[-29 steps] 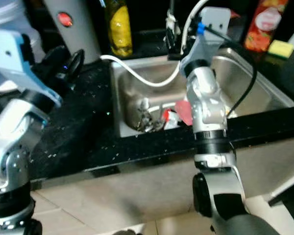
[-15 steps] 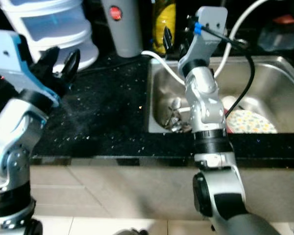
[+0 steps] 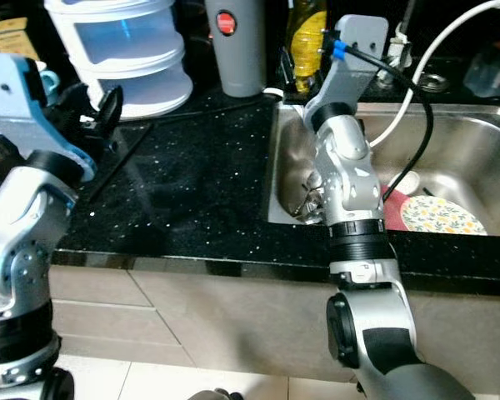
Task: Kitchen organization
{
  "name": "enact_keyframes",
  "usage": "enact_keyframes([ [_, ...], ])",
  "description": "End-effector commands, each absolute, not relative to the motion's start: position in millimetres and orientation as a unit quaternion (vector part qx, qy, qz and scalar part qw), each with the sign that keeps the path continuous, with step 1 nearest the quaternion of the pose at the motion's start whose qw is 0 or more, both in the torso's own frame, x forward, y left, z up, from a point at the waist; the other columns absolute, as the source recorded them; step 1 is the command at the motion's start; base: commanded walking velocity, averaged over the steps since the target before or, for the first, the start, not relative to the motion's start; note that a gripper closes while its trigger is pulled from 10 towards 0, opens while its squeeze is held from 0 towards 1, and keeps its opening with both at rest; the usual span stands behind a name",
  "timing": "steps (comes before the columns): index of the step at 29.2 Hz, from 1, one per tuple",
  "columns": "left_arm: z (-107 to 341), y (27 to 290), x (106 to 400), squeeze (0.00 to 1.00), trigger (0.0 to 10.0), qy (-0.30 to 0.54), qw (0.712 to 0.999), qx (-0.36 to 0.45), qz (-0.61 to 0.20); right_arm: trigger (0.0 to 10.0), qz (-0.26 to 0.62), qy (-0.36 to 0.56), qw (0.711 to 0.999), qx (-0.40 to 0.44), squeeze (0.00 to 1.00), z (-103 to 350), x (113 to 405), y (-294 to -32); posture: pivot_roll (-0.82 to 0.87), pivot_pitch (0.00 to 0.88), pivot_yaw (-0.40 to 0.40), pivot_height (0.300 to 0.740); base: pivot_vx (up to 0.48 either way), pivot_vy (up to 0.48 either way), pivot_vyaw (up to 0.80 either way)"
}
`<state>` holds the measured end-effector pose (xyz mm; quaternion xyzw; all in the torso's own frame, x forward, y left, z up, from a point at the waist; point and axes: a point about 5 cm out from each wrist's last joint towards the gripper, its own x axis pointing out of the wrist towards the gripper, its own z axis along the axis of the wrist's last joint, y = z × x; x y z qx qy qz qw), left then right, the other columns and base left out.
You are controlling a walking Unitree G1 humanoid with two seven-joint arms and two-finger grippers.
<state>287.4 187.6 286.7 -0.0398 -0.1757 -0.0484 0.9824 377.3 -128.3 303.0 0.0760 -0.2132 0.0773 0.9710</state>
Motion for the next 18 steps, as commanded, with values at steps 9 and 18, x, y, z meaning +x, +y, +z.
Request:
enact_keyframes([
  [9,284.9,197.9,292.4,0.0,10.0,-0.167,0.984,-0.053,-0.016,10.0,0.082,-0.206,0.972,0.082,0.0,302.0,378.6,-124.9,0.13,0.0,0.033,0.74,0.0,0.408,0.0],
  [18,283.0,198.2,294.4,0.0,10.0,-0.162,0.985,-0.056,-0.012,10.0,0.081,-0.207,0.972,0.08,0.0,302.0,378.9,-125.5,0.12,0.0,0.032,0.74,0.0,0.465,0.0],
])
